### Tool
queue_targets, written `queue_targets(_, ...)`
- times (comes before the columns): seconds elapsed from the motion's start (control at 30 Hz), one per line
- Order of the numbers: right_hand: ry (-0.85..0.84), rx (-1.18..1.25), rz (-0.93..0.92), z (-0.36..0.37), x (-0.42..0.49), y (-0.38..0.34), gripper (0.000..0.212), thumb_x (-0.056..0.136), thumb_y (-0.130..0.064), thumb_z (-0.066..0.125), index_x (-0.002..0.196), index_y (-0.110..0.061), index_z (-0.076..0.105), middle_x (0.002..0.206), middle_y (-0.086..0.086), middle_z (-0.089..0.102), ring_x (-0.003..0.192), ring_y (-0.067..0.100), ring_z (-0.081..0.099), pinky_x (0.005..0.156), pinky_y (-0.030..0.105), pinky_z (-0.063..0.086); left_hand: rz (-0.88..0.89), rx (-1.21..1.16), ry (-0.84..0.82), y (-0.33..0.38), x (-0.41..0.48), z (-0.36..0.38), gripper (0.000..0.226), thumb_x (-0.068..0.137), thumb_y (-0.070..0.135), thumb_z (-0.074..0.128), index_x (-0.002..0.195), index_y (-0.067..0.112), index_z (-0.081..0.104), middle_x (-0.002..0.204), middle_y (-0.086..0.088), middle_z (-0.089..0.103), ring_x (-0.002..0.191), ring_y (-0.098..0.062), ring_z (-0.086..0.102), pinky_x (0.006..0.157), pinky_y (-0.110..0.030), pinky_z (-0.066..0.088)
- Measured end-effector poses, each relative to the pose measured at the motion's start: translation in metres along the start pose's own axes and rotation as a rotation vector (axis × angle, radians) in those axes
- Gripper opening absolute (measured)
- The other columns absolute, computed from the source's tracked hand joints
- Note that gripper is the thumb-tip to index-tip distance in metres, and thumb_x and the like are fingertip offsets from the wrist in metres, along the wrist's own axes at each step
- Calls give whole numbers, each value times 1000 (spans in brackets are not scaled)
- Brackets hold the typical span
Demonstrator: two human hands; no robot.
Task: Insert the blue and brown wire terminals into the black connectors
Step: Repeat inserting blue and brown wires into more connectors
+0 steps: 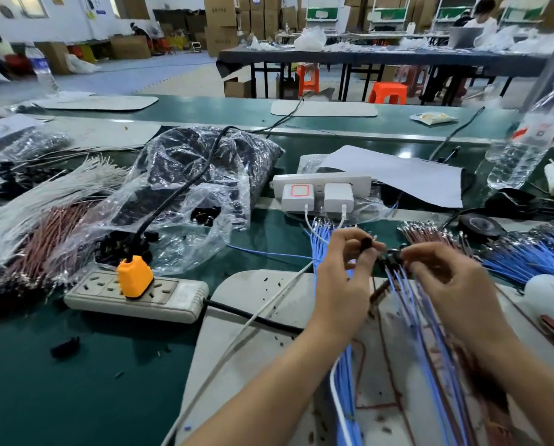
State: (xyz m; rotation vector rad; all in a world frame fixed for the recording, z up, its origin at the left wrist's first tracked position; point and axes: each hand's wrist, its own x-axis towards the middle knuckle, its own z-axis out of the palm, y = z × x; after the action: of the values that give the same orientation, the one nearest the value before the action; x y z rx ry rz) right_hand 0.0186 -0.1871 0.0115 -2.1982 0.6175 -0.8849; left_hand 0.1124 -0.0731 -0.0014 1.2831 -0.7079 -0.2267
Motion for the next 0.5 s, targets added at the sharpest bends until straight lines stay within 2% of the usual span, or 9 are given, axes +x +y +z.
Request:
queue_targets(0.07, -15, -124, -2, 8, 22, -4, 22, 86, -3, 63, 95, -21, 71, 88, -1, 72, 78, 12, 66, 73, 22, 49, -45, -61, 60, 0, 2, -2, 21, 94, 5, 53, 95, 26, 52, 94, -7, 69, 90, -21, 63, 89, -43, 50)
queue_targets(0.17, -65, -274, -40, 28, 66, -13, 22, 88, 0, 57, 97, -11, 74, 92, 11, 72, 78, 21, 62, 69, 21, 38, -89, -111, 94, 2, 5, -5, 17, 95, 7, 53, 96, 24, 51, 97, -15, 67, 88, -24, 61, 87, -41, 48)
queue_targets(0.27, -170, -430, 7, 57, 103, -15, 26, 89, -1, 52, 101, -7, 74, 102, 15, 72, 91, 26, 64, 79, 26, 42, -132, -169, 115, 2, 7, -9, 16, 96, 5, 52, 97, 21, 51, 100, -22, 64, 86, -24, 59, 86, -37, 48)
queue_targets(0.33, -230, -537, 65, 73, 118, -9, 28, 87, -1, 50, 104, -2, 73, 108, 21, 69, 101, 34, 62, 87, 31, 46, -153, -211, 124, 2, 8, -12, 14, 96, 4, 52, 97, 18, 51, 100, -23, 64, 83, -20, 59, 82, -28, 49)
queue_targets(0.4, -217, -618, 115, 83, 125, -4, 27, 86, -5, 50, 102, 3, 71, 106, 27, 67, 100, 41, 60, 84, 37, 47, -168, -231, 120, 0, 10, -12, 13, 96, 4, 52, 97, 18, 51, 100, -22, 64, 81, -17, 58, 80, -25, 49)
queue_targets(0.5, -210, -686, 153, 91, 129, 0, 24, 86, -13, 55, 98, 2, 70, 102, 26, 66, 96, 42, 59, 76, 37, 47, -181, -259, 124, -1, 11, -13, 12, 96, 5, 52, 98, 17, 51, 96, -16, 65, 81, -15, 59, 80, -24, 49)
